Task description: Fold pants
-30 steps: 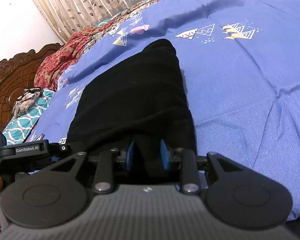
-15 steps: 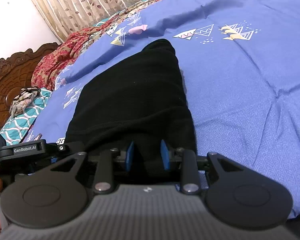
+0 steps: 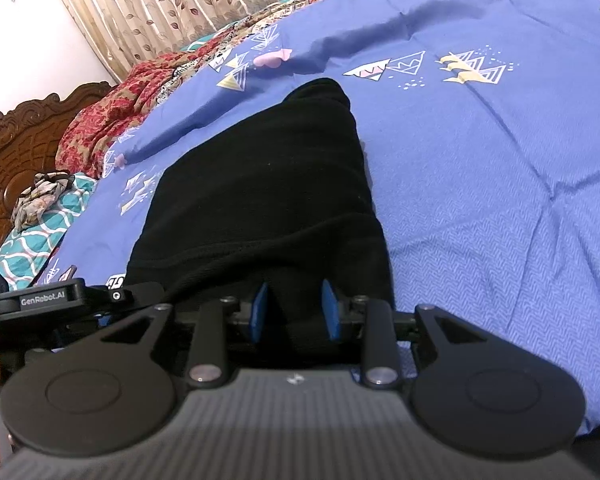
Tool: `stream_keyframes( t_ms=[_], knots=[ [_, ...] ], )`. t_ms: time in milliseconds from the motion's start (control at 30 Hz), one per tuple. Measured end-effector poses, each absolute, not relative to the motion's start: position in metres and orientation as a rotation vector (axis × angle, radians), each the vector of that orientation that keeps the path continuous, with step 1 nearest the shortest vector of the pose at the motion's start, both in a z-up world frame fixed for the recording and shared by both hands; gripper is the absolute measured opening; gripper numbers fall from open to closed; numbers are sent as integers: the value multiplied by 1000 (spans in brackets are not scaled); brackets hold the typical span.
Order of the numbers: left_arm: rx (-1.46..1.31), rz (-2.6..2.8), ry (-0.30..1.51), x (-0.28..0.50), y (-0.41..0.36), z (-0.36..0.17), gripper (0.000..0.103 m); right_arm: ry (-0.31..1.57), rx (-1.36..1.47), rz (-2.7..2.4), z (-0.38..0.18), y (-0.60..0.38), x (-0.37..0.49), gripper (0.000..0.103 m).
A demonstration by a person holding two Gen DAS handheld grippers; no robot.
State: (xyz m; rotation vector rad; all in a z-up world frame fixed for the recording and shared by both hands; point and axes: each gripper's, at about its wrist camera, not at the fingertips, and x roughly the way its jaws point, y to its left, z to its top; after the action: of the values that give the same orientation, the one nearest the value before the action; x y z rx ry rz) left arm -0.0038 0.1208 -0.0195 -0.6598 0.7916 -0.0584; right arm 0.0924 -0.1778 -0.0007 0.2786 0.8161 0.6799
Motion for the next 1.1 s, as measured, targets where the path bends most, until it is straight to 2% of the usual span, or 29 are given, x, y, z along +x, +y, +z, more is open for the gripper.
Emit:
stream_keyframes(
  t_ms=[1100],
  knots=[
    [-625, -28, 818, 7, 108, -16, 58, 814, 316, 707, -4, -184, 94, 34]
  ],
)
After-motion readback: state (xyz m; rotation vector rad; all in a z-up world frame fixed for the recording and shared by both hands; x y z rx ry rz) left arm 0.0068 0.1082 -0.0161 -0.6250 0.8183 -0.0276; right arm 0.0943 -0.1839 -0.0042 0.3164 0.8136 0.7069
